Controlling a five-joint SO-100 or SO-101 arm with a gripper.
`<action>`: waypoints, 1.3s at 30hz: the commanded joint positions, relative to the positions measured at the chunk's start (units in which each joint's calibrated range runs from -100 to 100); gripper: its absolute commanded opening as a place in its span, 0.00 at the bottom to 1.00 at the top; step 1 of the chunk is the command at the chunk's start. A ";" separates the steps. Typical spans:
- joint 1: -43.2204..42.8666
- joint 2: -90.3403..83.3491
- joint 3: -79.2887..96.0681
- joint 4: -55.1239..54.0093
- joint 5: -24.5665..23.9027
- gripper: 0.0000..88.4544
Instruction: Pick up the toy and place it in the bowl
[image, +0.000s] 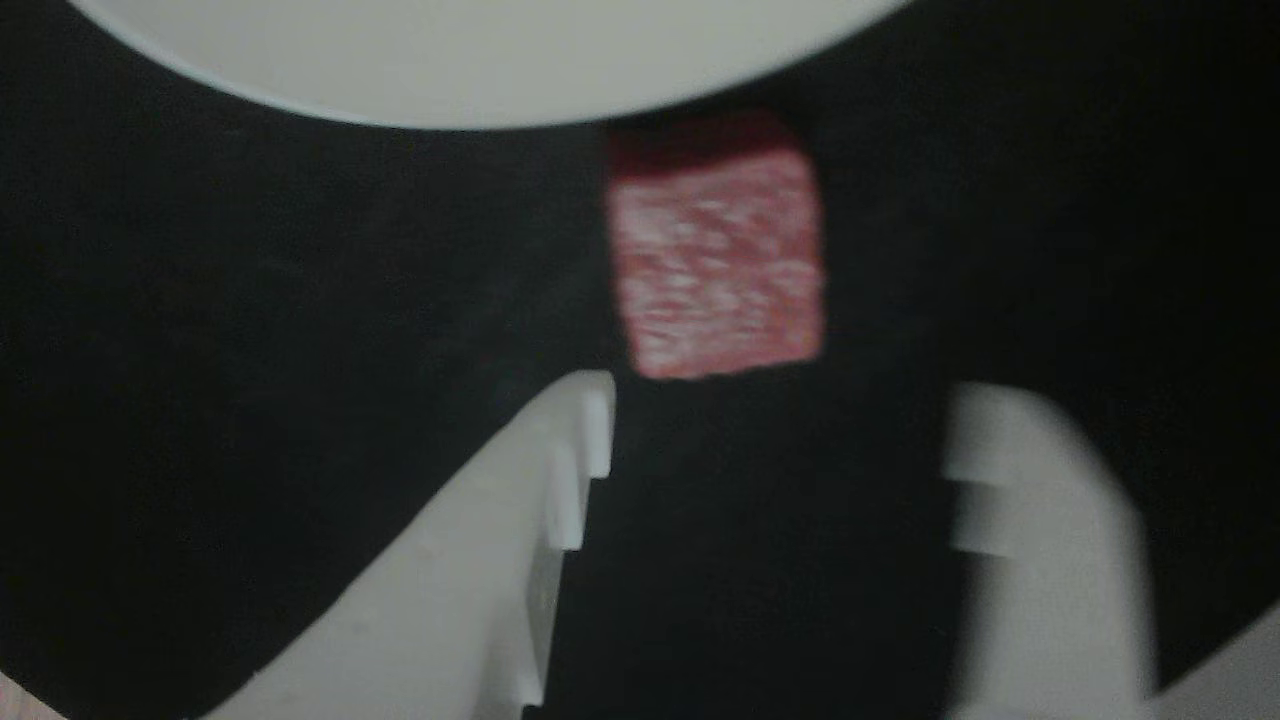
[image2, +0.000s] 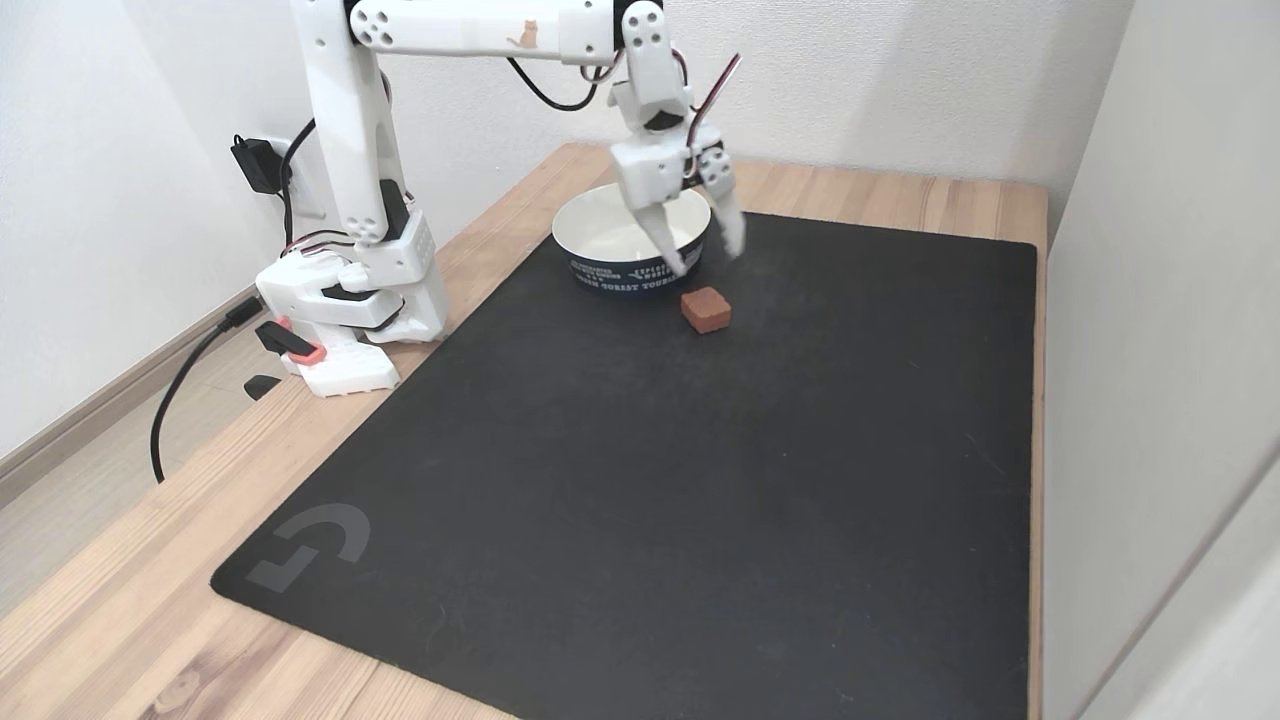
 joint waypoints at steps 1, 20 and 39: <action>1.80 -0.20 -1.58 2.30 -0.17 0.46; 2.13 6.31 -2.39 1.96 0.09 0.46; 2.13 12.48 -2.30 -2.02 0.20 0.46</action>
